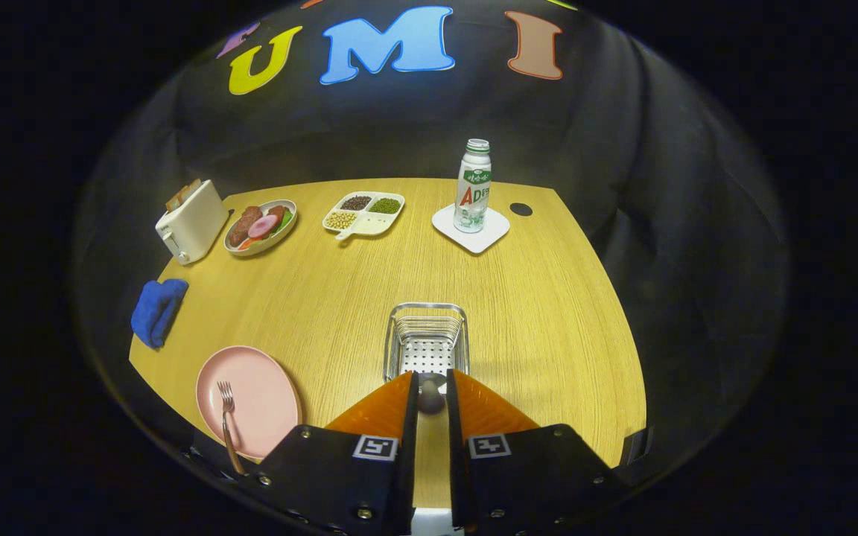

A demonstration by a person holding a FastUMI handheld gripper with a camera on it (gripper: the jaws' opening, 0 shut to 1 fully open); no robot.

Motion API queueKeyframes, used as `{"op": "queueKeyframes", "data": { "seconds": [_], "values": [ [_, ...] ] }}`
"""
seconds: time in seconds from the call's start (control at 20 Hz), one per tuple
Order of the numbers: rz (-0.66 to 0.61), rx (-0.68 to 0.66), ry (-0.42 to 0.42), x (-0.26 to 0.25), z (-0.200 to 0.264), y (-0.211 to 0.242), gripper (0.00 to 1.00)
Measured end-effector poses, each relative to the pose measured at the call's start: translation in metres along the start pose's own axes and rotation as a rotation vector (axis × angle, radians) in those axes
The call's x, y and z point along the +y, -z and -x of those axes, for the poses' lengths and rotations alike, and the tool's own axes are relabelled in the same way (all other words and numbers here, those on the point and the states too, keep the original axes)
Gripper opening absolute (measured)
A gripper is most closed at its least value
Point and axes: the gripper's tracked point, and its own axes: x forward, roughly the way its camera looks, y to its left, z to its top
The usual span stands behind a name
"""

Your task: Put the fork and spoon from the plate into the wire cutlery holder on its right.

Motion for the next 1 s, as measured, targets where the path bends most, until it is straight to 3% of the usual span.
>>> {"op": "queueKeyframes", "data": {
  "seconds": [0.4, 1.0],
  "values": [
    [0.038, -0.039, -0.038, 0.025, 0.005, -0.012, 0.2],
    [0.137, 0.004, -0.196, 0.133, -0.005, 0.01, 0.2]
  ]
}}
